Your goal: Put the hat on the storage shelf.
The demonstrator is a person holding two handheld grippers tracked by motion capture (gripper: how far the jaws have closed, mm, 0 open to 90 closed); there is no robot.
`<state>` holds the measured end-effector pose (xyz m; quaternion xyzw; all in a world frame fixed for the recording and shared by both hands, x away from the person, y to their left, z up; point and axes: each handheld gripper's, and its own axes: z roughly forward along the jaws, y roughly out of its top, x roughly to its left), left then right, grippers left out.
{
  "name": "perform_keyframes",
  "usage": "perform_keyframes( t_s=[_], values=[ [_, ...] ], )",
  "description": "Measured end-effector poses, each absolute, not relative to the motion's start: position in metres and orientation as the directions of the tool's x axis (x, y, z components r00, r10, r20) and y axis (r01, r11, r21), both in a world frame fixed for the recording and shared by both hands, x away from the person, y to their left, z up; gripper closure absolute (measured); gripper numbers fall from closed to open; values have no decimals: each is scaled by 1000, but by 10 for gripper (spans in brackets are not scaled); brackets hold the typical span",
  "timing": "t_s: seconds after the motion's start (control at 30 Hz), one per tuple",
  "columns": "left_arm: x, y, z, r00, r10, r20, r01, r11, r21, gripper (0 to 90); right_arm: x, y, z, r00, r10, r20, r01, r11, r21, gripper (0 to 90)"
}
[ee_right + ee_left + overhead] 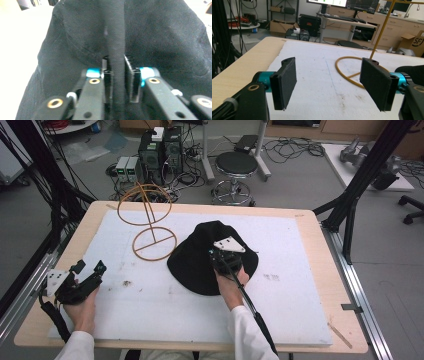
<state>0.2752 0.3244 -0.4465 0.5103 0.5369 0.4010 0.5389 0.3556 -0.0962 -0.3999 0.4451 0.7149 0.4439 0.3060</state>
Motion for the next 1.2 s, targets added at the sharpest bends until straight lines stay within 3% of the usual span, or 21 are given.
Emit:
perform_keyframes(
  t_s=[0.57, 0.8, 1.0, 1.2],
  values=[
    [276, 324, -448, 113, 978, -173, 131, 158, 979, 300, 355, -100, -397, -417, 908, -21, 368, 190, 910, 878],
    [277, 324, -448, 110, 979, -173, 135, 157, 978, 300, 352, -105, -390, -421, 907, -20, 314, 166, 935, 878],
    [278, 323, -448, 114, 977, -178, 138, 162, 977, 301, 339, -104, -376, -426, 904, -49, 191, 143, 971, 877],
    [278, 323, -448, 111, 978, -178, 137, 163, 977, 301, 331, -109, -368, -431, 902, -18, 170, 101, 980, 877]
  ],
)
